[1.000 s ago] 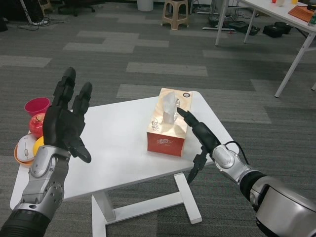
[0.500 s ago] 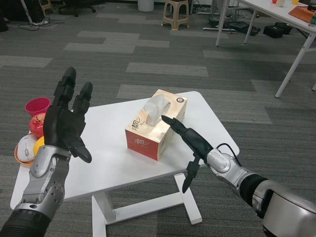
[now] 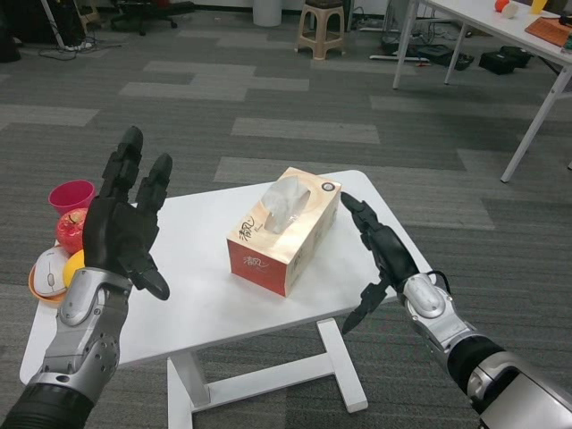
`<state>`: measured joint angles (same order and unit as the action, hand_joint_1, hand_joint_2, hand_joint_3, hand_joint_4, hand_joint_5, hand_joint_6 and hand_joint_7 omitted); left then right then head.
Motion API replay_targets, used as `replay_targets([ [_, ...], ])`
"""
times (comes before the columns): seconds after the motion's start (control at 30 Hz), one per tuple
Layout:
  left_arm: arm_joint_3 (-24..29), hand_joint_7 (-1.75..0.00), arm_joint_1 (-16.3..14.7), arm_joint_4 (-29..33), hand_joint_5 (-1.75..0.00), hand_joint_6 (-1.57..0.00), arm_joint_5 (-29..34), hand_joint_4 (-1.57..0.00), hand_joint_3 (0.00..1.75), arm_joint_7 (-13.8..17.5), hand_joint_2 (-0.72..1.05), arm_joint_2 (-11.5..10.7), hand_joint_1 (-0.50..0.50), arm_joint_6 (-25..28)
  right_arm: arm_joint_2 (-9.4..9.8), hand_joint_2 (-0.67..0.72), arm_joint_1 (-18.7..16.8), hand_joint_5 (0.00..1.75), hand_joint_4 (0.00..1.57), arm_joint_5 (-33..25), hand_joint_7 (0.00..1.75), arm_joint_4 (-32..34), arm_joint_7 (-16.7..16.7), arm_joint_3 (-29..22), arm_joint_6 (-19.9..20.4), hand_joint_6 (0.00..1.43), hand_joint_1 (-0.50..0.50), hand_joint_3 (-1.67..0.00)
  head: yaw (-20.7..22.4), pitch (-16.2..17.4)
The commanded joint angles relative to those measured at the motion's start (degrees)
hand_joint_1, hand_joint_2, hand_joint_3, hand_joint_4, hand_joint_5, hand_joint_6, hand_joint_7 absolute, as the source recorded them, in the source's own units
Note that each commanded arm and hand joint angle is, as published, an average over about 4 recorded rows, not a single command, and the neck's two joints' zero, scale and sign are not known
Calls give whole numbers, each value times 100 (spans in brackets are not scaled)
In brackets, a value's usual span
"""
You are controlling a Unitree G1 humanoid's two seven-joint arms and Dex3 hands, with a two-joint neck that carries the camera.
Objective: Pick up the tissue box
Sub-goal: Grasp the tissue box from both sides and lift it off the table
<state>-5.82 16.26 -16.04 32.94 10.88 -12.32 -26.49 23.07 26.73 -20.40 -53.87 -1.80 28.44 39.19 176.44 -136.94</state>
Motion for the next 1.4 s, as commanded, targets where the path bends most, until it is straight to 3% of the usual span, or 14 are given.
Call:
replay_targets([
  [0.03, -44, 0, 46, -88, -21, 0, 11, 0, 0, -11, -55, -27, 50, -41, -52, 28, 135, 0, 0, -23, 12, -328, -84, -141, -6, 0, -44, -8, -3, -47],
  [0.1, -59, 0, 50, -95, -21, 0, 11, 0, 0, -14, -55, -31, 50, -41, -85, 27, 287, 0, 0, -18, 12, -537, -119, -75, -10, 0, -45, -8, -12, -84],
  [0.23, -106, 0, 70, -119, -21, 0, 20, 0, 0, -14, -55, -29, 50, -41, -255, 22, 972, 0, 0, -21, 7, -1407, -372, 219, -32, 0, -46, -8, -5, -120],
  [0.57, -231, 0, 101, -174, -21, 0, 24, 0, 0, -16, -55, -31, 50, -36, -560, 15, 1912, 0, 0, -8, 14, -2433, -697, 479, -107, 0, -46, -8, 7, -226],
  [1.0, -1685, 0, 681, -1037, -21, 0, 134, 0, 0, 2, -55, -222, 50, 47, -698, 9, 1963, 0, 0, -8, 14, -2497, -787, 1261, -144, 0, -46, -8, 32, -163],
  [1.2, -1839, 0, 817, -1455, -21, 0, 90, 0, 0, 11, -55, -235, 50, 117, -747, 9, 1897, 0, 0, -3, 14, -2444, -787, 1529, -149, 0, -46, -8, 21, -177],
  [1.4, -1602, 0, 813, -1569, -21, 0, 64, 0, 0, 11, -55, -227, 50, 109, -756, 9, 1853, 0, 0, -3, 14, -2427, -787, 1604, -149, 0, -46, -8, 26, -153],
])
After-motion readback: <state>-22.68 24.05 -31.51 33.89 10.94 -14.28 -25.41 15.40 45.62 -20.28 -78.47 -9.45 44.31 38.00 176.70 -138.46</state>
